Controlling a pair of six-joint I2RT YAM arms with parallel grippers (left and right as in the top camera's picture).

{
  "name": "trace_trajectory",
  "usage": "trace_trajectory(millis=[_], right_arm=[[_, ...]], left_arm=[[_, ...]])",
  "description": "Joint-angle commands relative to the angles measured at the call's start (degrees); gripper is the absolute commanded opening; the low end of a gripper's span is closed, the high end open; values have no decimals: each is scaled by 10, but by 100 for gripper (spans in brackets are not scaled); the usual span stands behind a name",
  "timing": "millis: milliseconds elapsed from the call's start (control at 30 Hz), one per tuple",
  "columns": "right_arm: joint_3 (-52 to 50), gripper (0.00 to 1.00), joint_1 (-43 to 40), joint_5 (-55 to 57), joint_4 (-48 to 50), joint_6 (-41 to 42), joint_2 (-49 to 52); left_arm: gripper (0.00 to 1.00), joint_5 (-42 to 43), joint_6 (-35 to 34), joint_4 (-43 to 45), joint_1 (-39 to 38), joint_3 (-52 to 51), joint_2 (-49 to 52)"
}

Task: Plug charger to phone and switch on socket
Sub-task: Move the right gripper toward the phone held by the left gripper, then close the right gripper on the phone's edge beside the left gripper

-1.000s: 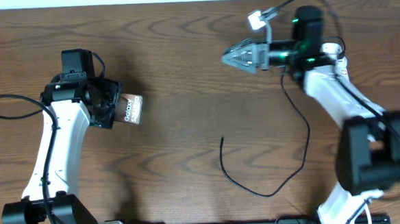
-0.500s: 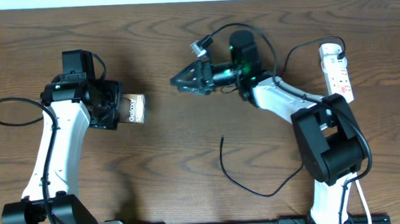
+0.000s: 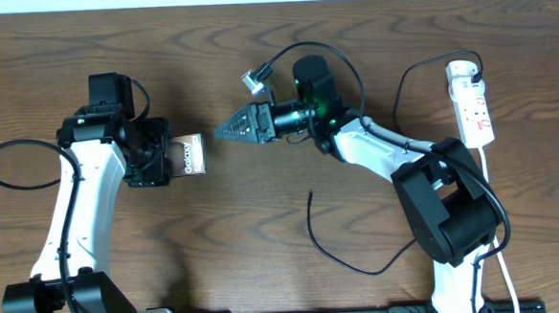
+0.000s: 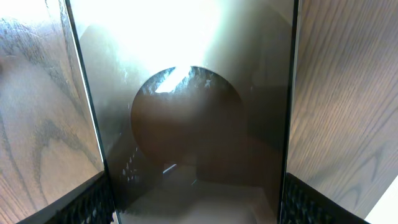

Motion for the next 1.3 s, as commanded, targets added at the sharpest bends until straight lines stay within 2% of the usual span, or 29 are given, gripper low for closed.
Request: trace_trajectory(millis=[0,900,1100,1267], right_arm=[[9,99,18,-3,1,-58,-4],[9,99,66,31,-14,-93,-4],[9,88,72,71,-46,-82,-4],[9,85,71,89,-48,-41,-4]], left_arm=[[7,8,-9,-2,-8,10,-12],[7,11,-40,16,-76,10,-12],[7,13,-42,16,-77,10,-12],[7,13,-46,19,-77,10,-12]])
